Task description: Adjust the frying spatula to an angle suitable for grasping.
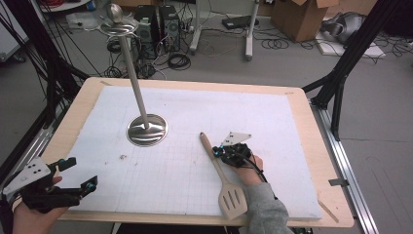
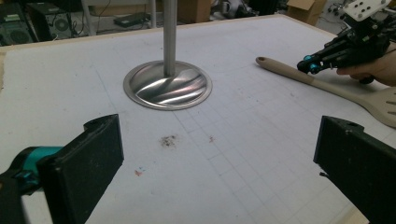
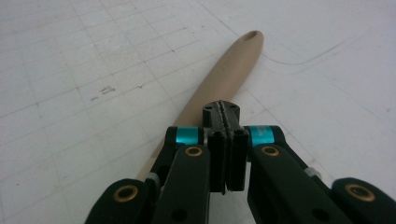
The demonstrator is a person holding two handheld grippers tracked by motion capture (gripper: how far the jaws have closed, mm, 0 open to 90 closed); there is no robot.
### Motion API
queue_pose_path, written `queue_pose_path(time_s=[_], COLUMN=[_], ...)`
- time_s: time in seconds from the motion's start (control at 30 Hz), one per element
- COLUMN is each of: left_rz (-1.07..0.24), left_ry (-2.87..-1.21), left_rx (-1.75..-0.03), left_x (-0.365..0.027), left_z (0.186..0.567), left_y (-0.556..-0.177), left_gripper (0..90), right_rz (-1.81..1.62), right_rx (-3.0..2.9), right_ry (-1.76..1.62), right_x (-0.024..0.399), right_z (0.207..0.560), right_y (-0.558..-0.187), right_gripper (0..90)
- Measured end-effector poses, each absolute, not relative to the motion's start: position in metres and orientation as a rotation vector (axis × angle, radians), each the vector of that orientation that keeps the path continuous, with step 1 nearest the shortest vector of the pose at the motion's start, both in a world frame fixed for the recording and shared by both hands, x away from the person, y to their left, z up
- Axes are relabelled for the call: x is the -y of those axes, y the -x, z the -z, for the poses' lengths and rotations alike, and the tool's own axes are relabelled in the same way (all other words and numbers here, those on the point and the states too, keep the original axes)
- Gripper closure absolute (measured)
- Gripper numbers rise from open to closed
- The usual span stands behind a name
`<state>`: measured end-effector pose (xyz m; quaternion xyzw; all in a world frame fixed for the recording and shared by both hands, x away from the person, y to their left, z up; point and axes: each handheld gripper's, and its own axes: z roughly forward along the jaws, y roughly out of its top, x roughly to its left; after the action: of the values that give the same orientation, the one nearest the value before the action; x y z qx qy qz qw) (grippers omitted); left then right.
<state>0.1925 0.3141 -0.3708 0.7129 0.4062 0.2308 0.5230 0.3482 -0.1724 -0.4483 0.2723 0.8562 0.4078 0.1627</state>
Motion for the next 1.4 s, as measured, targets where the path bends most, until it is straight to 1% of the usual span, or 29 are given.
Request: queue_pose_path(time_s=[0.23, 0.57, 0.73, 1.4], left_rz=[-0.527, -0.485, -0.472, -0.47], left_ry=[-1.713, -1.737, -1.745, -1.747], left_rx=[-0.945, -0.893, -0.879, -0.882], left_x=[-0.307, -0.291, -0.285, -0.285], left_z=[0.371, 0.371, 0.371, 0.372], left_y=[-0.206, -0.225, -0.23, -0.231], left_gripper=[2.0, 2.0, 2.0, 2.0], right_rz=[-1.245, -1.244, -1.256, -1.172], right_rx=[-2.417, -2.494, -2.558, -2.699], right_ry=[-0.802, -0.648, -0.544, -0.494], right_x=[0.188, 0.19, 0.185, 0.175], right_z=[0.441, 0.437, 0.437, 0.445], right_y=[-0.337, -0.314, -0.305, -0.303], right_gripper=[90.0, 90.0, 90.0, 90.0])
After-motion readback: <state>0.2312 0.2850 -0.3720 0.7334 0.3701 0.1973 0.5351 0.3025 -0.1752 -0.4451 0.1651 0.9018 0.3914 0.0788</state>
